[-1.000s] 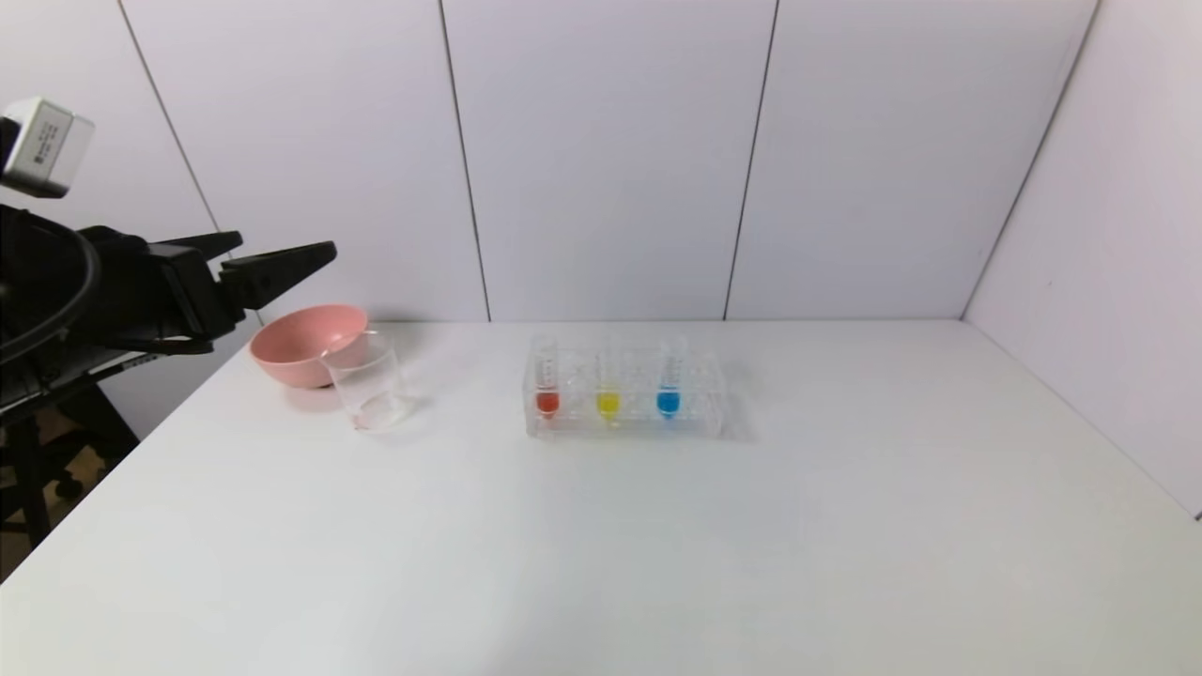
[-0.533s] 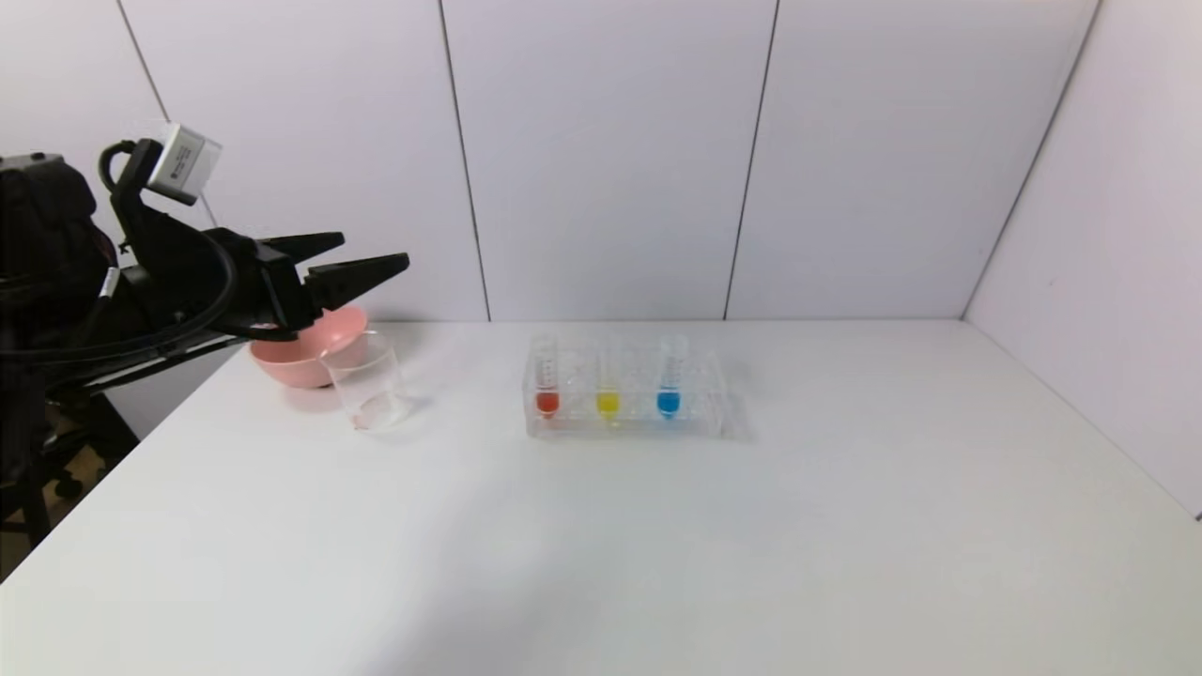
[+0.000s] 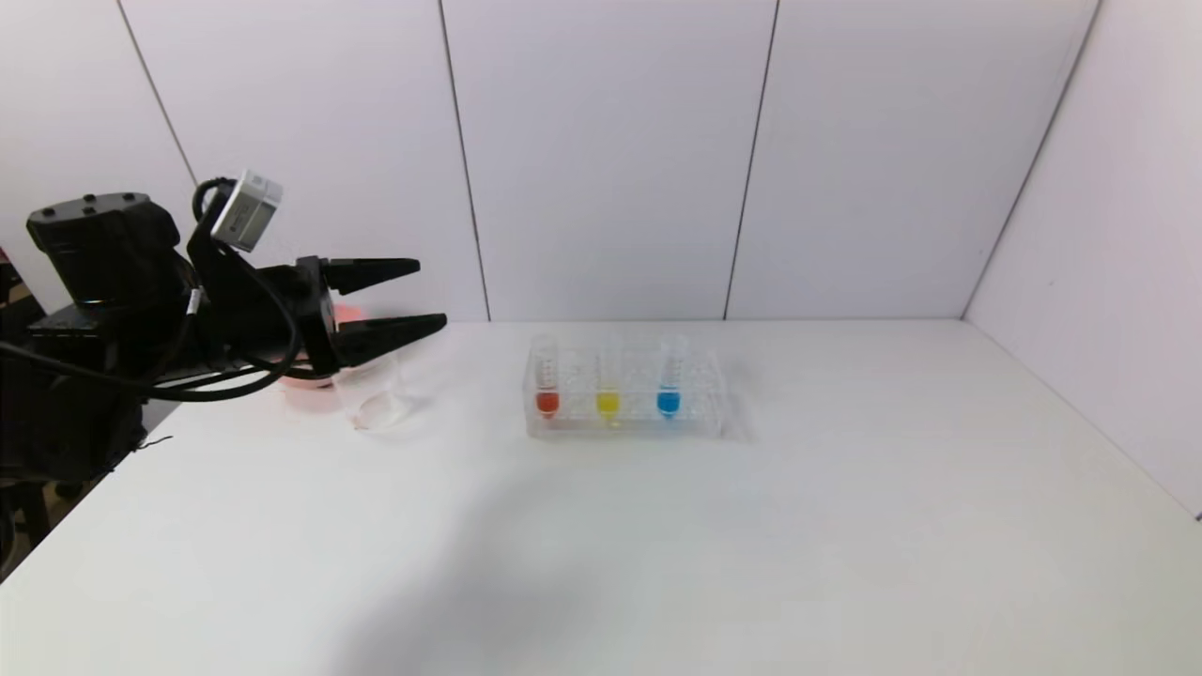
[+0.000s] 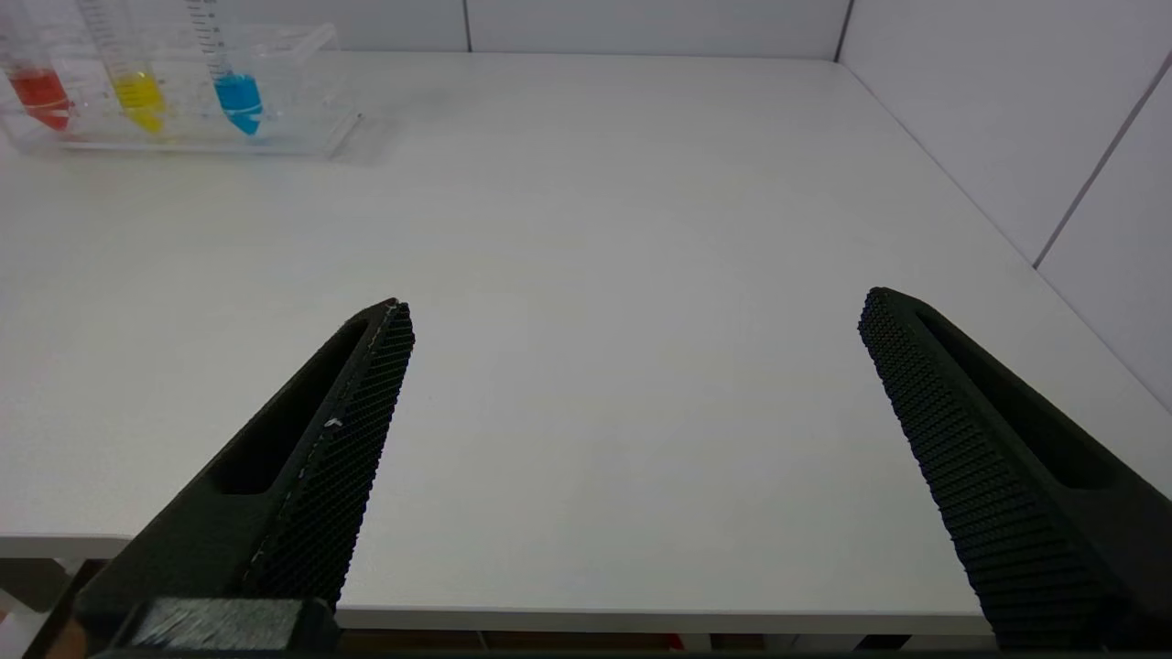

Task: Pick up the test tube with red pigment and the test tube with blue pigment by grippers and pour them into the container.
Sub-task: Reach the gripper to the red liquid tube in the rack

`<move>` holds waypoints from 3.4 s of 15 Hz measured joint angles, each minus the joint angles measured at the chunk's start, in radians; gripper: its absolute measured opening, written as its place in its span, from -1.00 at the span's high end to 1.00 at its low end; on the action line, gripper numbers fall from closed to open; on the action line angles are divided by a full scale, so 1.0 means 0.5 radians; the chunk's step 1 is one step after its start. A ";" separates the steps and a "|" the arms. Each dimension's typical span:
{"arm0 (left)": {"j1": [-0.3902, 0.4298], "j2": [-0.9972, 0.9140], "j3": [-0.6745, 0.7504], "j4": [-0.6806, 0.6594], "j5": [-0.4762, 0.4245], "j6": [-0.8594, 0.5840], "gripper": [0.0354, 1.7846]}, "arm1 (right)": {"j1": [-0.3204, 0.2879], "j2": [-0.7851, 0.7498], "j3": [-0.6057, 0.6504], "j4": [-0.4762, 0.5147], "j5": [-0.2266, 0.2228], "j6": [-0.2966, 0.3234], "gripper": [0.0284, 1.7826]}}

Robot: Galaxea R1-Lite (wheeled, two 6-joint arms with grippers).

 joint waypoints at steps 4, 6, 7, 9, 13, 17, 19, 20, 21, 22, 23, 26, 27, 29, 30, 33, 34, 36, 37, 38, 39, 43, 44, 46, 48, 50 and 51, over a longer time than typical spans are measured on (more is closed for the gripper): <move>0.006 0.233 -0.117 -0.181 -0.269 -0.013 -0.98 | 0.000 0.000 0.000 0.000 0.000 0.000 -0.99; -0.013 0.335 -0.163 -0.240 -0.282 -0.018 -0.98 | 0.000 0.000 0.000 -0.001 0.001 0.000 -0.99; -0.028 0.385 -0.202 -0.263 -0.283 -0.019 -0.98 | 0.000 0.000 0.000 0.000 0.000 -0.001 -0.99; -0.061 0.475 -0.289 -0.272 -0.284 -0.023 -0.98 | 0.000 0.000 0.000 -0.001 0.001 0.000 -0.99; -0.129 0.622 -0.409 -0.276 -0.286 -0.021 -0.98 | 0.000 0.000 0.000 0.000 0.000 0.000 -0.99; -0.175 0.766 -0.530 -0.276 -0.311 -0.024 -0.98 | 0.000 0.000 0.000 -0.001 0.001 -0.001 -0.99; -0.177 0.822 -0.592 -0.276 -0.314 -0.022 -0.98 | 0.000 0.000 0.000 0.000 0.001 0.000 -0.99; -0.177 0.854 -0.637 -0.276 -0.338 -0.022 -0.98 | 0.000 0.000 0.000 0.000 0.000 0.000 -0.99; -0.180 0.888 -0.685 -0.276 -0.389 -0.024 -0.98 | 0.000 0.000 0.000 0.000 0.001 0.000 -0.99; -0.180 0.928 -0.741 -0.278 -0.478 -0.024 -0.98 | 0.000 0.000 0.000 0.000 0.001 0.000 -0.99; -0.180 0.965 -0.785 -0.279 -0.545 -0.026 -0.98 | 0.000 0.000 0.000 0.000 0.001 -0.001 -0.99; -0.194 1.058 -0.880 -0.277 -0.584 -0.034 -0.98 | 0.000 0.000 0.000 -0.001 0.001 0.000 -0.99; -0.203 1.080 -0.903 -0.275 -0.585 -0.036 -0.98 | 0.000 0.000 0.000 0.000 0.001 0.000 -0.99; -0.228 1.119 -0.942 -0.274 -0.581 -0.077 -0.98 | 0.000 0.000 0.000 -0.001 0.000 -0.001 -0.99; -0.246 1.143 -0.968 -0.274 -0.578 -0.094 -0.98 | 0.000 0.000 0.000 0.000 0.000 0.000 -0.99; -0.274 1.211 -1.051 -0.266 -0.574 -0.106 -0.98 | 0.000 0.000 0.000 0.000 0.001 0.000 -0.99; -0.277 1.233 -1.075 -0.262 -0.574 -0.114 -0.98 | 0.000 0.000 0.000 0.000 0.001 0.000 -0.99; -0.297 1.278 -1.129 -0.262 -0.573 -0.156 -0.98 | 0.000 0.000 0.000 0.000 0.000 0.000 -0.99; -0.306 1.299 -1.145 -0.261 -0.573 -0.166 -0.98 | 0.000 0.000 0.000 0.000 0.001 -0.001 -0.99; -0.312 1.322 -1.161 -0.256 -0.574 -0.170 -0.98 | 0.000 0.000 0.000 0.000 0.000 0.000 -0.99; -0.315 1.343 -1.177 -0.254 -0.573 -0.182 -0.98 | 0.000 0.000 0.000 0.000 0.001 -0.001 -0.99; -0.323 1.398 -1.223 -0.251 -0.574 -0.241 -0.98 | 0.000 0.000 0.000 0.000 0.000 0.000 -0.99; -0.323 1.407 -1.229 -0.251 -0.573 -0.249 -0.98 | 0.000 0.000 0.000 0.000 0.001 0.000 -0.99; -0.324 1.417 -1.238 -0.251 -0.568 -0.267 -0.98 | 0.000 0.000 0.000 0.000 0.001 0.000 -0.99; -0.324 1.421 -1.245 -0.252 -0.565 -0.285 -0.98 | 0.000 0.000 0.000 0.000 0.000 0.000 -0.99; -0.323 1.426 -1.256 -0.254 -0.565 -0.292 -0.94 | 0.000 0.000 0.000 0.000 0.001 0.000 -0.99; -0.324 1.427 -1.261 -0.254 -0.565 -0.293 -0.88 | 0.000 0.000 0.000 0.000 0.001 0.000 -0.99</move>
